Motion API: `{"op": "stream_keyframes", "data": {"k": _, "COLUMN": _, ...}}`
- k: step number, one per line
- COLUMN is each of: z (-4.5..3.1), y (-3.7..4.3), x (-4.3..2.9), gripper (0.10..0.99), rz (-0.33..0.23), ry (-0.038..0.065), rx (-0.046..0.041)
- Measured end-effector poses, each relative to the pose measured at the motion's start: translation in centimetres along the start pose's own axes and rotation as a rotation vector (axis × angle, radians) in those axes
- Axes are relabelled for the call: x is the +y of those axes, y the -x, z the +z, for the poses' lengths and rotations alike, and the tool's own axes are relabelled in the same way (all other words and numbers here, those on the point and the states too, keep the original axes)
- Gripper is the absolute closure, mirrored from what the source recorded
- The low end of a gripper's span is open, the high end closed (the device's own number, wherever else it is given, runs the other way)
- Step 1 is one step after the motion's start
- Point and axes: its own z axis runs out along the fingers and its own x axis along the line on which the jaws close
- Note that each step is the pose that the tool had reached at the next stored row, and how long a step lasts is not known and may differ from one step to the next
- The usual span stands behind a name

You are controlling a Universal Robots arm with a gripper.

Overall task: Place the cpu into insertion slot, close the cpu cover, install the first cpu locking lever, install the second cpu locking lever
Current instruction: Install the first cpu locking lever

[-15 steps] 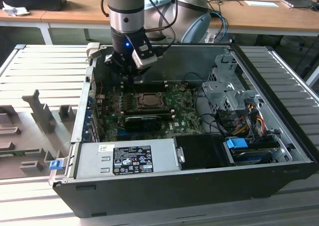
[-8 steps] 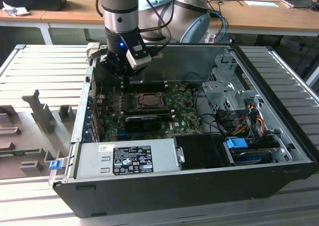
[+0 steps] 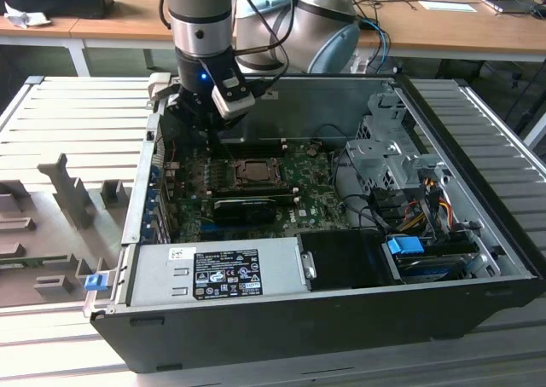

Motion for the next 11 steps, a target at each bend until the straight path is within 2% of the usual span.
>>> {"op": "stream_keyframes", "data": {"k": 11, "z": 0.62, "y": -0.48, "x": 1.5, "gripper": 0.98, "rz": -0.007, "ry": 0.0, "rx": 0.0004}}
